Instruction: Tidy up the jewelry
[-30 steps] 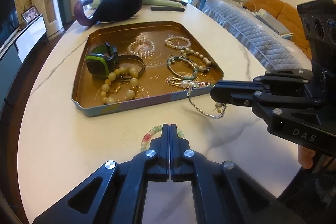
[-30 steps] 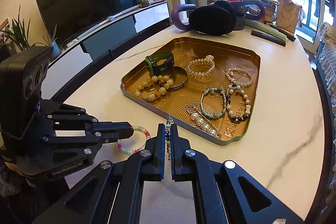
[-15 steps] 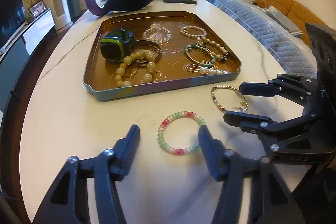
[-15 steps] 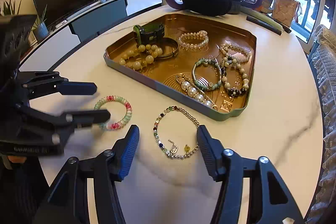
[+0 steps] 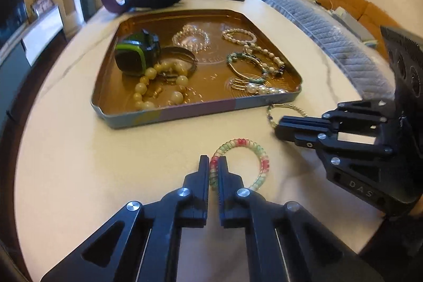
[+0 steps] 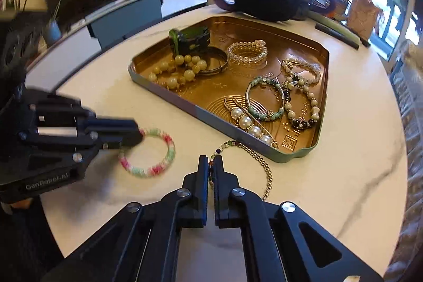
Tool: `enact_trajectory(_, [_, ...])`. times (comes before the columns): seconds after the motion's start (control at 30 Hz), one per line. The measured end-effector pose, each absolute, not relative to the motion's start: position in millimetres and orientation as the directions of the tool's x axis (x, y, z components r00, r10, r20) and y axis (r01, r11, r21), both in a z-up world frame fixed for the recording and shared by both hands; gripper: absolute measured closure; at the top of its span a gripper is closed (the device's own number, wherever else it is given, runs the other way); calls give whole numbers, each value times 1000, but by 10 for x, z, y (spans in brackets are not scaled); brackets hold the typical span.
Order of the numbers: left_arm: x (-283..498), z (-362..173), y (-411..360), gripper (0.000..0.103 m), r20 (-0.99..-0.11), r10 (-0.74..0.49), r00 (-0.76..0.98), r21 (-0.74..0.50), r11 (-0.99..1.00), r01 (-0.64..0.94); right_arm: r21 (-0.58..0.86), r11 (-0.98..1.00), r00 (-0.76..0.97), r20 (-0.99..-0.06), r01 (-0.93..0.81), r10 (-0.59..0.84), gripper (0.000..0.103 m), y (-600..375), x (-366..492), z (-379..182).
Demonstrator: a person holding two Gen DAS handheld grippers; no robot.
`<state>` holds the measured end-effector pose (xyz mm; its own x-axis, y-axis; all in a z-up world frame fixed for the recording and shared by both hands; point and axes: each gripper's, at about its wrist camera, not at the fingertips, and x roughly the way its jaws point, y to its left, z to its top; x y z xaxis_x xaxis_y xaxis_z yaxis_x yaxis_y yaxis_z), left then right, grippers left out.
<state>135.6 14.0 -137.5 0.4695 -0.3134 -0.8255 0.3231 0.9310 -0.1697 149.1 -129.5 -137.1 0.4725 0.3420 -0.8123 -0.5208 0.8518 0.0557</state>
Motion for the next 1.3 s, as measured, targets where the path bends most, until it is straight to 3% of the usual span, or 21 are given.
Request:
enact_trajectory(0.27, [1219, -981, 137, 97, -761, -395, 515, -220, 904, 367, 105, 835, 516, -742, -539, 427, 100, -1349, 1371, -939])
enact_trajectory(0.57, [1168, -618, 154, 97, -698, -401, 593, -204, 906, 372, 113, 825, 565, -677, -554, 472, 100, -1356, 1259, -579])
enact_trajectory(1.3, [1543, 65, 242, 97, -528, -354, 772, -172, 935, 311, -36, 859, 744, -520, -511, 420, 100, -1311, 1513, 111])
